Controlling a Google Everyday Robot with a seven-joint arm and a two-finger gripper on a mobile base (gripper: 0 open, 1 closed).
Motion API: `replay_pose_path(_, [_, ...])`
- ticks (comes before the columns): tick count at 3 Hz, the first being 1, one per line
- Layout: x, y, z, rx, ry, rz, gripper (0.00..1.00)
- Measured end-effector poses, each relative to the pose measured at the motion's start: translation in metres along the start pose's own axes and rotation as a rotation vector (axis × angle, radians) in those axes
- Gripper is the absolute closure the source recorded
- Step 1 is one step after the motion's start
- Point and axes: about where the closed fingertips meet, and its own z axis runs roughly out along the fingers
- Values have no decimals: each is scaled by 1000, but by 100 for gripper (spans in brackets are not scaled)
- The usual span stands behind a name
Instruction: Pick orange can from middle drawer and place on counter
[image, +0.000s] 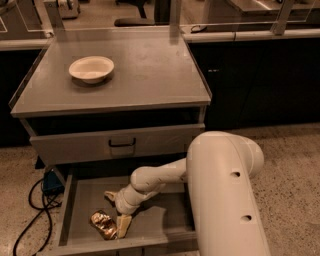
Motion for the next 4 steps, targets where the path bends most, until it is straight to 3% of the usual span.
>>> replay_pose_path(1, [-3, 1, 9, -70, 38, -58, 0])
replay_pose_path(3, [-6, 3, 14, -85, 31, -72, 0])
replay_pose_path(4, [-5, 7, 16, -126, 18, -110, 0])
